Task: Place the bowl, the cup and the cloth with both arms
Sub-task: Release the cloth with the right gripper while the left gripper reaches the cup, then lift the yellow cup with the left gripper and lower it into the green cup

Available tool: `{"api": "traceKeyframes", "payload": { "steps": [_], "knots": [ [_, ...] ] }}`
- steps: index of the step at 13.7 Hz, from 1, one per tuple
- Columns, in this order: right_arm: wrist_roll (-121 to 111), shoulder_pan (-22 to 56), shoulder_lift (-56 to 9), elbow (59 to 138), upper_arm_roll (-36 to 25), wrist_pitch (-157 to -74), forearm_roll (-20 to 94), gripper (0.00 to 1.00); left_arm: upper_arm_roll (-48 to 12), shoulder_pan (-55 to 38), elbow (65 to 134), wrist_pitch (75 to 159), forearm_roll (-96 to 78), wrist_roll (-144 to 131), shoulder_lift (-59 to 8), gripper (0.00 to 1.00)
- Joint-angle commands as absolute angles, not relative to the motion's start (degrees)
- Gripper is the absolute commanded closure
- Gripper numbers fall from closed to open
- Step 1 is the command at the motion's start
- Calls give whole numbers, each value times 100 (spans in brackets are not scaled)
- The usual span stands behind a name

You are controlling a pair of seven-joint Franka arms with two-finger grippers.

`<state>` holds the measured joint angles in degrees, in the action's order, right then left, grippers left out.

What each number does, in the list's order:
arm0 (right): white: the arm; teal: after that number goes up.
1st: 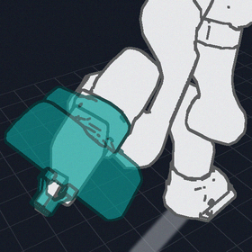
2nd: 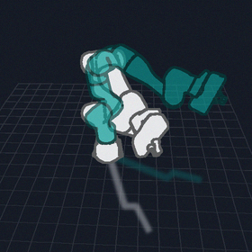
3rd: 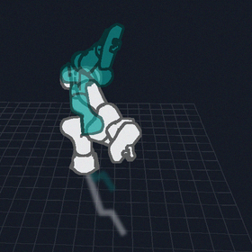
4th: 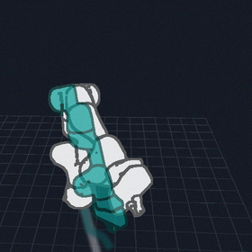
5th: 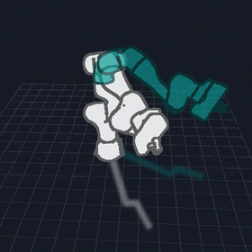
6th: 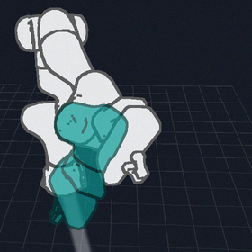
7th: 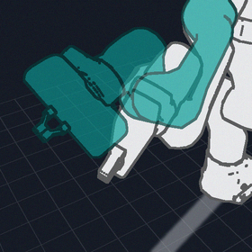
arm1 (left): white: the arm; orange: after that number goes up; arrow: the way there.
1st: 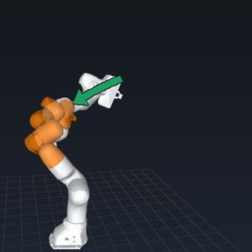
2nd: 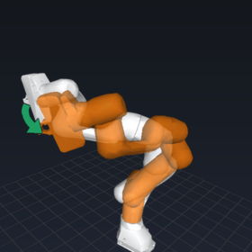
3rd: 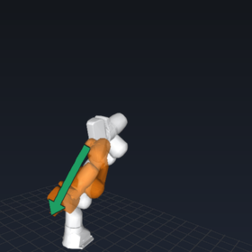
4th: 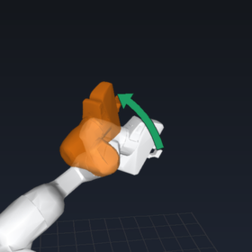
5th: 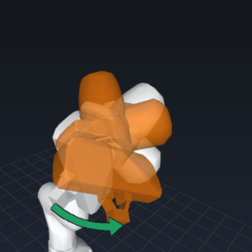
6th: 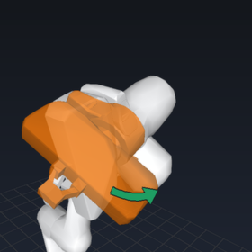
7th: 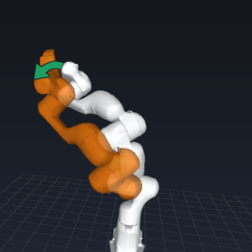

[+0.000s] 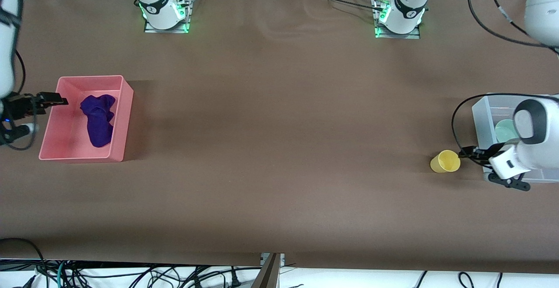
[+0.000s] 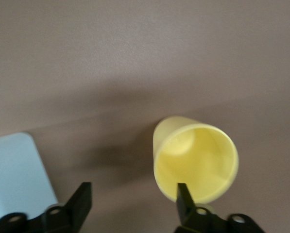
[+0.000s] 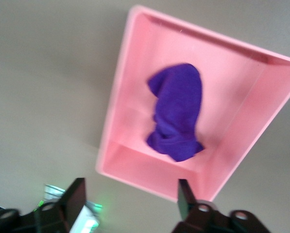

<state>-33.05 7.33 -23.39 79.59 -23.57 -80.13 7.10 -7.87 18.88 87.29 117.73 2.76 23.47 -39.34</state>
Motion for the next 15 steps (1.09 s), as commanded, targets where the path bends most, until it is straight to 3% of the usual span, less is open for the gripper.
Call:
{"api": "traceKeyframes", "payload": {
  "steps": [1,2,6,9,12,15],
  "knots": [
    [-1622,738,-1733,7516,-1470,-7481,529,0,-765,1907,9000,12339,45,2285,-4060,85],
    [-1591,747,-1479,7515,-1172,-7471,336,0,-765,1899,9009,12322,35,2285,-4061,100],
    [-1503,747,-739,7593,-1019,-7724,289,0,-773,1916,8930,11973,35,2285,-3921,100],
    [-1547,581,-292,8181,-1020,-7796,202,0,-765,1907,8772,10894,149,2329,-3342,100],
    [-1477,501,-123,8481,-827,-7796,124,0,-712,1986,8062,9637,937,2669,-3173,100],
    [-1125,501,-272,8421,-765,-7778,140,0,-536,2363,7980,9745,1816,3750,-3190,100]
  ]
}}
